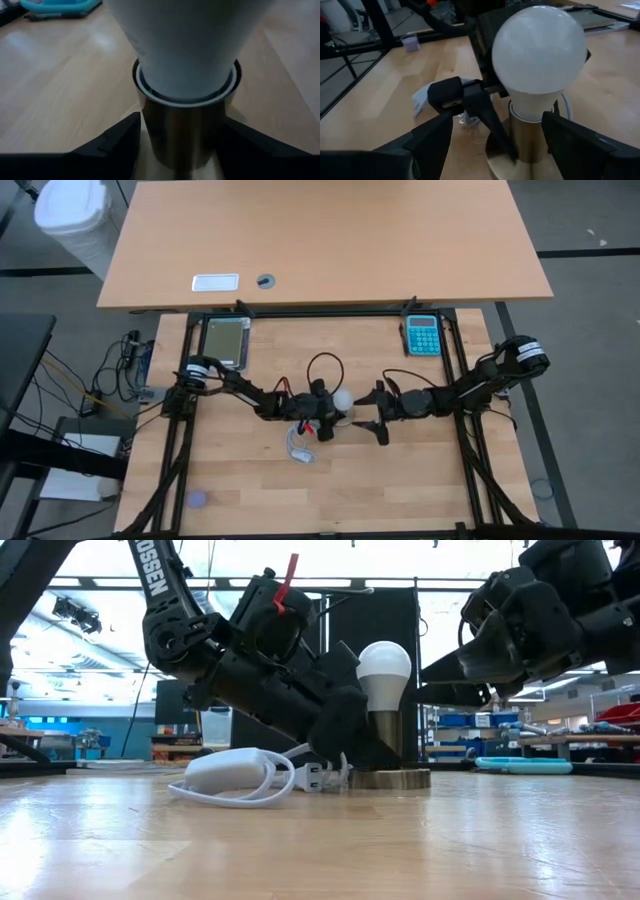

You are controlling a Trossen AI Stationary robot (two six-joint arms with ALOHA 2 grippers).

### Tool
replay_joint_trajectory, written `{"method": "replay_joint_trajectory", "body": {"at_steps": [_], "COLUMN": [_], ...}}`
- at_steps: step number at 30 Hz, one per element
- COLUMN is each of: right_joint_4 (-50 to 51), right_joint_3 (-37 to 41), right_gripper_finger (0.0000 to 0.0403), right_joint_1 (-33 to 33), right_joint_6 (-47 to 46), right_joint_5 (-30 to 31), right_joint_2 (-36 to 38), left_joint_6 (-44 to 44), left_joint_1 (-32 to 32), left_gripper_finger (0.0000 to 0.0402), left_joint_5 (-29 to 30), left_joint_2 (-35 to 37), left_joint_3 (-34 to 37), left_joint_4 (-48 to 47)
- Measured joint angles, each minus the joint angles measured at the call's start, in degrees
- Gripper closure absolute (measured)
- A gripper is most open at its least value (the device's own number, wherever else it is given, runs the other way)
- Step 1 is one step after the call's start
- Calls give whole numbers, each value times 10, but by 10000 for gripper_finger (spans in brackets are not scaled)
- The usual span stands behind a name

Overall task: Screw lightbulb
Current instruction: Insert the white lightbulb into the silver lamp

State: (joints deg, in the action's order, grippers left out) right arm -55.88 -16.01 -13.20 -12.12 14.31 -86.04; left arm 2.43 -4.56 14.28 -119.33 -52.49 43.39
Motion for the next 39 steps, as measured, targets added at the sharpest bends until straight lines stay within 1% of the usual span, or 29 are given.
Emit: {"method": "replay_joint_trajectory", "body": {"at_steps": [4, 7, 10, 13, 16, 19, 21, 26, 39], "right_joint_4": [2, 4, 5, 12, 17, 17, 16, 12, 11], "right_joint_3": [0, 0, 0, 0, 0, 0, 0, 0, 0], "right_gripper_finger": [95, 95, 95, 95, 95, 95, 95, 95, 95], "right_joint_1": [0, 0, 0, 0, 0, 0, 2, 6, 16], "right_joint_6": [2, 6, 7, 6, 6, 7, 7, 7, 12], "right_joint_5": [10, 11, 11, 11, 11, 11, 11, 12, 11], "right_joint_2": [0, 0, 0, 0, 0, 0, 0, 0, 0], "left_joint_6": [-8, -8, -9, -15, -21, -19, -18, -18, -18], "left_joint_1": [-1, -2, -9, -21, -35, -41, -42, -42, -42], "left_gripper_finger": [153, 152, 152, 152, 153, 154, 154, 154, 167], "left_joint_5": [3, 18, 36, 69, 104, 119, 125, 136, 134], "left_joint_2": [0, 3, 4, 5, 5, 7, 7, 7, 7], "left_joint_3": [0, 0, 3, 29, 72, 107, 120, 124, 123], "left_joint_4": [18, 18, 43, 93, 170, 244, 275, 263, 254]}}
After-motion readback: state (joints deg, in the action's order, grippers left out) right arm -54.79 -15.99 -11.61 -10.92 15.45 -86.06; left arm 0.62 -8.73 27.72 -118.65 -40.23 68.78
